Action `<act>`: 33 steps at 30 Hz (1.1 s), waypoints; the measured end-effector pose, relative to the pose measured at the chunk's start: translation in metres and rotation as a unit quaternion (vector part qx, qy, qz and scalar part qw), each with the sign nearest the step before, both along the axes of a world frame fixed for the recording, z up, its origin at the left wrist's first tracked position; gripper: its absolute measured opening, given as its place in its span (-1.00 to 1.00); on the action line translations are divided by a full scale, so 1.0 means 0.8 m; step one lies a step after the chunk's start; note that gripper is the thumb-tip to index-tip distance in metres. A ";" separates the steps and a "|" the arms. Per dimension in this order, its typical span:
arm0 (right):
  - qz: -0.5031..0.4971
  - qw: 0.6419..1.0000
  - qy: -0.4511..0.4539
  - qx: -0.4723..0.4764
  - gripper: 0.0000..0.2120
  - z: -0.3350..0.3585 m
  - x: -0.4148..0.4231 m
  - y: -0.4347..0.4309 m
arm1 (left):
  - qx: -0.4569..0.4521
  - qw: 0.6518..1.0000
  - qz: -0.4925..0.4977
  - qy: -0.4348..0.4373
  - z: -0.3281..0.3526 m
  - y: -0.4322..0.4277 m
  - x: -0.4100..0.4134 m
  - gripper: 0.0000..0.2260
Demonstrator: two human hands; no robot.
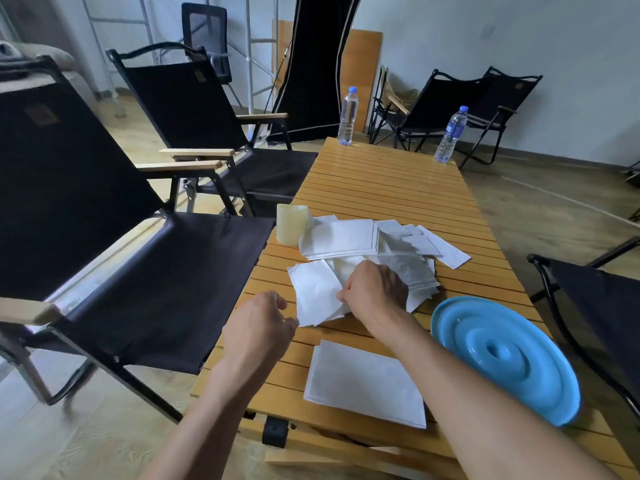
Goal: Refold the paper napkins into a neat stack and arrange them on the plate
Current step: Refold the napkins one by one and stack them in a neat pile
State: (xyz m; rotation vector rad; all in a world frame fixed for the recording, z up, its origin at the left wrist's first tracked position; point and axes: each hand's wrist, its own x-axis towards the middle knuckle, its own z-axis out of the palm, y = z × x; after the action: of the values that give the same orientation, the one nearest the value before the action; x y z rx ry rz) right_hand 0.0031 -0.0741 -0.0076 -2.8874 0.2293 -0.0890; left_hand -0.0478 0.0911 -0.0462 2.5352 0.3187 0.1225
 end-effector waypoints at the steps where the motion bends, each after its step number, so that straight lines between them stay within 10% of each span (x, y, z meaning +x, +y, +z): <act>1: 0.001 1.000 -0.020 -0.008 -0.84 0.004 0.000 -0.006 | -0.004 1.000 0.002 -0.006 0.000 0.000 0.000 -0.68; 8: 0.137 0.963 -0.088 0.214 -0.89 0.031 -0.018 -0.045 | -0.055 0.993 -0.016 -0.101 0.014 -0.011 -0.002 -0.46; 12: 0.231 0.902 0.004 0.364 -0.85 0.050 -0.063 -0.065 | -0.134 0.952 -0.222 -0.163 0.041 -0.009 -0.007 -0.28; 18: 0.176 0.837 0.101 0.508 -0.85 0.050 -0.095 -0.100 | -0.259 0.914 -0.313 -0.002 0.060 -0.015 -0.014 -0.82; 33: -0.030 0.945 0.242 0.218 -0.87 -0.007 -0.092 -0.140 | -0.266 0.944 -0.061 0.185 0.005 -0.024 -0.009 -0.76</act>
State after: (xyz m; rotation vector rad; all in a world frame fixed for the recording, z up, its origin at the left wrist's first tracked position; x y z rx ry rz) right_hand -0.0709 -0.1860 -0.0130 -2.4109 0.3689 0.5915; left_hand -0.0548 0.0717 -0.0419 2.0168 0.2913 -0.4384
